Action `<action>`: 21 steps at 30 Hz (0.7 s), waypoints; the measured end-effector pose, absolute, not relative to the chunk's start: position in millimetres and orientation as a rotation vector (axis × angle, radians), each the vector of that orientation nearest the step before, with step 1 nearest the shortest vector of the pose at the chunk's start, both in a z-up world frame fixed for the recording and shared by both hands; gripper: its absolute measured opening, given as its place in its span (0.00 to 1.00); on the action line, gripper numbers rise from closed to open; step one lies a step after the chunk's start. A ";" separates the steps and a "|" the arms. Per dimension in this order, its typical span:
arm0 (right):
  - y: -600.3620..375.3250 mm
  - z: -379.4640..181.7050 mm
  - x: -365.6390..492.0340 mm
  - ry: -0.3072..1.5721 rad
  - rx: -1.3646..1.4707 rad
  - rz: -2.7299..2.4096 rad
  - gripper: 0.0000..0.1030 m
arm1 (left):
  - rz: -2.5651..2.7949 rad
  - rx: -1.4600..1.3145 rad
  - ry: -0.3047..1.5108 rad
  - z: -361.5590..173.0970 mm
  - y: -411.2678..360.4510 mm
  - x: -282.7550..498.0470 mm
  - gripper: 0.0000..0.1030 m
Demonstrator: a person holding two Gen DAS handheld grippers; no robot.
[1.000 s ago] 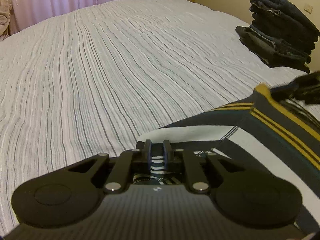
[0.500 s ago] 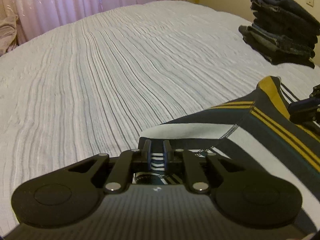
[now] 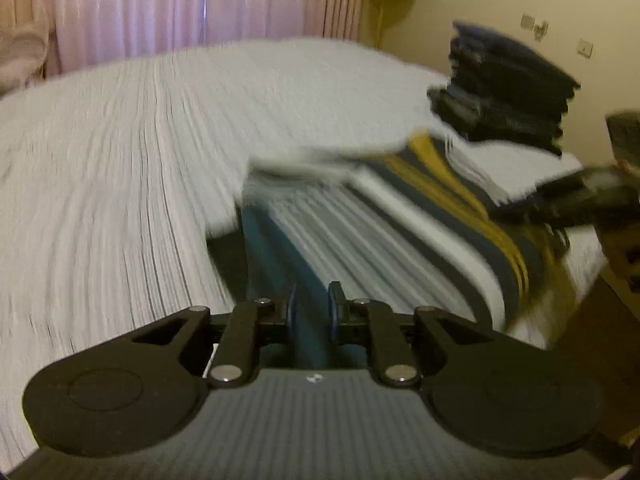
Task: Fold clothes
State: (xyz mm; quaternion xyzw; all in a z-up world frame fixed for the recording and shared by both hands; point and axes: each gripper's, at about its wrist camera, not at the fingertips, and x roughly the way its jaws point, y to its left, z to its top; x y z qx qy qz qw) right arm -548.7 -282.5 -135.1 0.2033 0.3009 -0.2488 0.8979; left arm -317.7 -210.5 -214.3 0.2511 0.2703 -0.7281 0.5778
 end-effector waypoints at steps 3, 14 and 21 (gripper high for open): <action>-280.5 -126.2 -561.8 0.579 0.451 -0.533 0.21 | -1.684 0.588 0.655 -233.2 -196.3 -318.9 0.12; -252.0 -133.9 -618.7 0.515 0.479 -0.628 0.21 | -1.668 0.609 0.572 -221.4 -176.6 -331.5 0.12; -229.9 -157.6 -632.5 0.503 0.496 -0.652 0.21 | -1.794 0.576 0.495 -192.5 -184.2 -372.5 0.16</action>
